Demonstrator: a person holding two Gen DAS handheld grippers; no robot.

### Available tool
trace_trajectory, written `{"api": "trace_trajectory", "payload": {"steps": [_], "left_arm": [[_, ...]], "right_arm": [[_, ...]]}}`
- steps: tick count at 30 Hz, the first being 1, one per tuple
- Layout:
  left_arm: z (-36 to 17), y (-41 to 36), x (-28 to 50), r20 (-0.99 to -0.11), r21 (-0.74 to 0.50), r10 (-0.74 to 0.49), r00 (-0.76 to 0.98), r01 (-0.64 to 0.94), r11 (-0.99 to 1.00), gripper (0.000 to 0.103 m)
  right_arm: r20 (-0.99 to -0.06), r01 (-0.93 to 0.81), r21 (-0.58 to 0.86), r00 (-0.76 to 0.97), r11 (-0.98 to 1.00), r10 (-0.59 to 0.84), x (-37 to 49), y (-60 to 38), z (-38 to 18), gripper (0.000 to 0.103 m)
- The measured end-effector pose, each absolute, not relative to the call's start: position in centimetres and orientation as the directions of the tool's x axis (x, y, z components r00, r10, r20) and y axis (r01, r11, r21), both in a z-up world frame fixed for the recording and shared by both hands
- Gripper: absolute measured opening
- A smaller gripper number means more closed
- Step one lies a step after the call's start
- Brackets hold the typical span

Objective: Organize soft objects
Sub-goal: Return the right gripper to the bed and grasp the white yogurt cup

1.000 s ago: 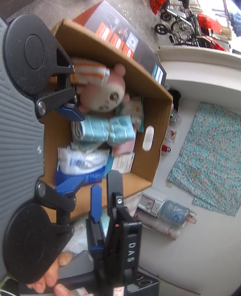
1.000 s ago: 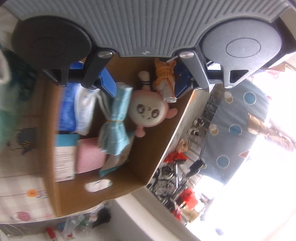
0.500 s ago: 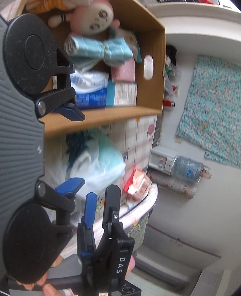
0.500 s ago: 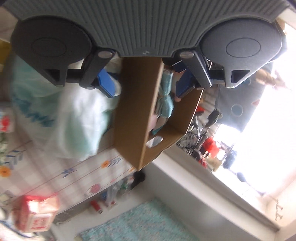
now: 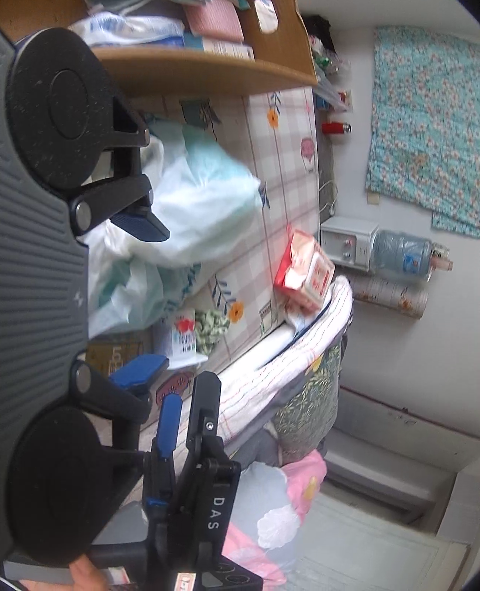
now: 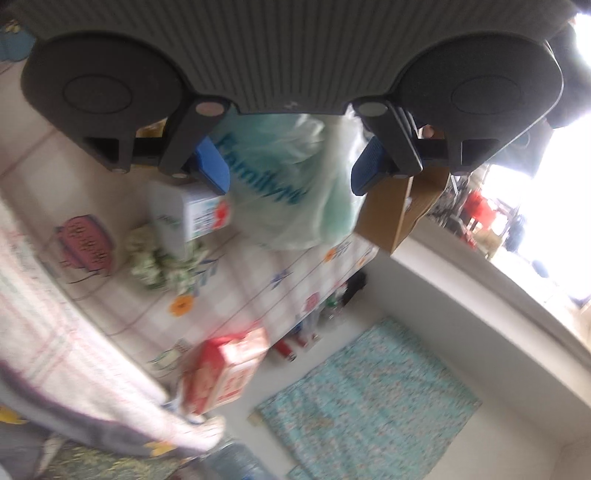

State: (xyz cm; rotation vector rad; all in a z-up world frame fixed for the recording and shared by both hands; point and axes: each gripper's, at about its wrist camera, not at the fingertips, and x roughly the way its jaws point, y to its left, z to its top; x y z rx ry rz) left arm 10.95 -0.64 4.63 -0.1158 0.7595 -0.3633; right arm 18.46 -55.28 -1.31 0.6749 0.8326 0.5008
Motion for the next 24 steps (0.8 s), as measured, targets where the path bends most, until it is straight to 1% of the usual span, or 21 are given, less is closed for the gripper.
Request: {"api": "trace_trajectory", "payload": {"steps": [8,12,17,20,22,24], "left_arm": [[3.1,-4.9,13.0,-0.682,-0.209,-0.411,0.606,0.376,0.903,0.065],[2.5,-7.1,14.6,-0.702,-0.202,-0.431,0.567,0.422,0.884,0.065],[1.6,-9.8,17.0,-0.72,-0.176,-0.426,0.547,0.45,0.875,0.064],[1.0,-11.4,18.3,-0.739,-0.132,-0.398,0.544,0.461,0.877,0.05],[0.5,-12.4,19.0,-0.748,-0.101,-0.38,0.544,0.472,0.876,0.045],[-0.1,-13.2,19.9,-0.765,-0.092,-0.367,0.529,0.475,0.875,0.034]], "right_arm": [[-0.511,-0.018,0.738,0.638,0.674,0.576,20.4,-59.9,-3.8,0.073],[-0.518,0.028,0.755,0.637,0.655,0.57,21.6,-61.0,-5.1,0.073],[-0.539,0.088,0.77,0.62,0.632,0.57,23.1,-61.7,-6.9,0.073],[-0.552,0.119,0.775,0.607,0.621,0.572,23.9,-61.8,-8.0,0.073],[-0.557,0.132,0.776,0.602,0.617,0.572,24.1,-61.9,-8.6,0.073],[-0.562,0.144,0.777,0.598,0.613,0.572,24.5,-61.9,-9.1,0.073]]}}
